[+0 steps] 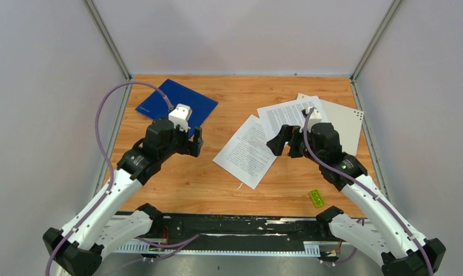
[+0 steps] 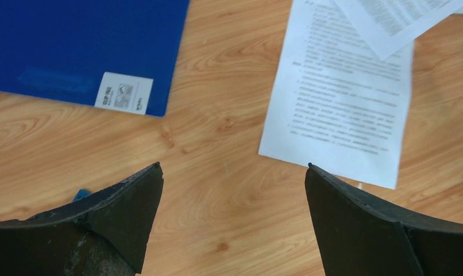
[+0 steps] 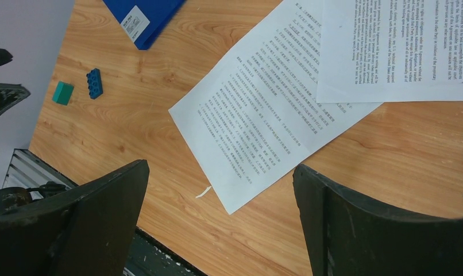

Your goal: Put the files into the folder

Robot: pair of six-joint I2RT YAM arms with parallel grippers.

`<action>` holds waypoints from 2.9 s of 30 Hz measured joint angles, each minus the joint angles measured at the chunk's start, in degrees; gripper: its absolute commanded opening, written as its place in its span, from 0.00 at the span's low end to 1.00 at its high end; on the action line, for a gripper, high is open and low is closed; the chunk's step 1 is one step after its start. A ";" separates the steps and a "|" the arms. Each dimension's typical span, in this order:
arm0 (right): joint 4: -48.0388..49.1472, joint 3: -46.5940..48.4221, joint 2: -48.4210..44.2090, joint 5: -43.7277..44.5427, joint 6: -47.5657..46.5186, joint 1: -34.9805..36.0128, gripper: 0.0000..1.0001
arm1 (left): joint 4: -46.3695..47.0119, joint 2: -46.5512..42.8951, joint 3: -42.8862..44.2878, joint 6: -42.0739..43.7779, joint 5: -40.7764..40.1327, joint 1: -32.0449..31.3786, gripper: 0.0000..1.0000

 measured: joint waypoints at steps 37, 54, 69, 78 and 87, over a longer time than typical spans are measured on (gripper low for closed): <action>11.63 -7.23 -14.43 -12.85 -3.48 0.00 0.97 | 21.24 56.89 9.46 38.12 -29.14 -0.04 0.61; 11.41 -7.21 -15.37 -12.83 -4.11 0.00 0.97 | 27.19 60.74 9.33 42.29 -35.65 -0.04 0.49; 8.85 -6.01 -18.88 -10.62 -6.51 0.00 0.97 | 36.20 68.15 9.01 47.76 -46.21 -0.11 0.30; 8.26 -6.01 -18.93 -10.21 -5.35 0.00 0.96 | 40.00 69.70 8.72 48.63 -49.51 -0.09 0.00; 8.50 -7.04 -18.36 -8.55 -0.59 0.00 0.95 | 39.47 61.24 7.67 44.28 -49.55 -0.09 0.00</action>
